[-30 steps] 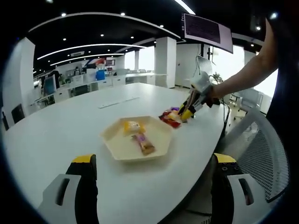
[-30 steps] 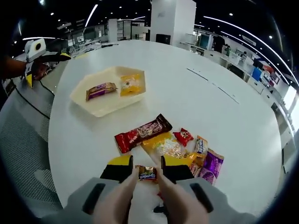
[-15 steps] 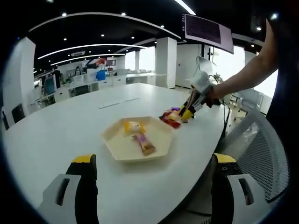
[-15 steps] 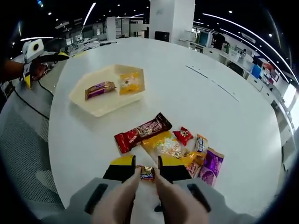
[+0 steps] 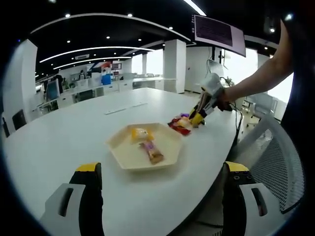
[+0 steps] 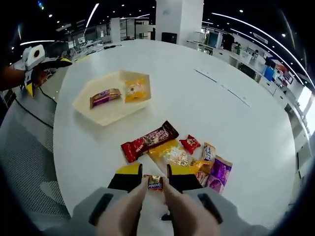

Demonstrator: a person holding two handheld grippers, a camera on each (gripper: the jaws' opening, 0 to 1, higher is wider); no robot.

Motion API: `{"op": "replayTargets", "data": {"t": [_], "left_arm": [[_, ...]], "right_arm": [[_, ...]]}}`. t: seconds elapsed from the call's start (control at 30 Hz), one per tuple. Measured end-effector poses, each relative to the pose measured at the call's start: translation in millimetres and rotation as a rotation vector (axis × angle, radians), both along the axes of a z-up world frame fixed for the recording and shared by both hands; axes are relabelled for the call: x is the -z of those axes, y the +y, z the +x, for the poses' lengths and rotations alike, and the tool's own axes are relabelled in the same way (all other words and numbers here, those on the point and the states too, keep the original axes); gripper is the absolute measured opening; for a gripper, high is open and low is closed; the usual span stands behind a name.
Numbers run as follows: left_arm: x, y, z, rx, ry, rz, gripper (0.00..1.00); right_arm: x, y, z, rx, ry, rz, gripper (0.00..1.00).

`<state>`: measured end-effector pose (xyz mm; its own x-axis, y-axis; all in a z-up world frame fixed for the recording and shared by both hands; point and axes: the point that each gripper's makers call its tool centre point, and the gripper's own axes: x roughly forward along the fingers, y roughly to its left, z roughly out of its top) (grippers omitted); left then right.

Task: Place the target food into the container with the food tongs after gripping and lifting it, then release it inside without dropping or visibly crushing the food.

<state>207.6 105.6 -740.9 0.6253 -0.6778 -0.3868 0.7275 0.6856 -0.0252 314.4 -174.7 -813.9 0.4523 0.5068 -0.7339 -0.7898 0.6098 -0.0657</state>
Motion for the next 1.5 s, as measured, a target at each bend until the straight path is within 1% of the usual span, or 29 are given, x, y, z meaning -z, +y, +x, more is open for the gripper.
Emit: {"op": "replayTargets", "data": {"t": [0.2,0.37,0.6,0.73,0.83,1.1,1.33,1.5], "left_arm": [[-0.8,0.2,0.1,0.000,-0.003,-0.001,1.00],[-1.3,0.0,0.4,0.000,-0.005,0.000,1.00],[-1.6,0.4,1.1,-0.002,-0.004,-0.002,1.00],[-1.8,0.2,1.1,-0.001,-0.004,-0.001,1.00],[-2.1,0.1,1.4,-0.002,-0.005,-0.002,1.00],[-1.1,0.8,1.6,-0.002,-0.005,-0.002,0.99],[-1.5,-0.3,0.6,0.003,-0.003,-0.002,0.99],[-1.6,-0.3,0.5,0.004,-0.005,-0.002,0.99]], "right_arm": [[-9.9,1.5,4.7,0.009,0.003,0.007,0.19],[-19.9,5.2,7.1,0.000,0.001,0.010,0.19],[-38.2,8.3,15.5,0.002,-0.003,0.018,0.20],[-45.5,7.3,19.8,0.015,0.008,0.020,0.20],[-48.6,6.2,20.1,0.011,0.008,0.005,0.20],[-54.5,2.8,22.1,0.021,0.012,-0.004,0.20],[-66.8,5.2,23.1,0.022,0.014,-0.002,0.20],[-73.3,4.3,26.2,0.024,0.002,-0.004,0.20]]}}
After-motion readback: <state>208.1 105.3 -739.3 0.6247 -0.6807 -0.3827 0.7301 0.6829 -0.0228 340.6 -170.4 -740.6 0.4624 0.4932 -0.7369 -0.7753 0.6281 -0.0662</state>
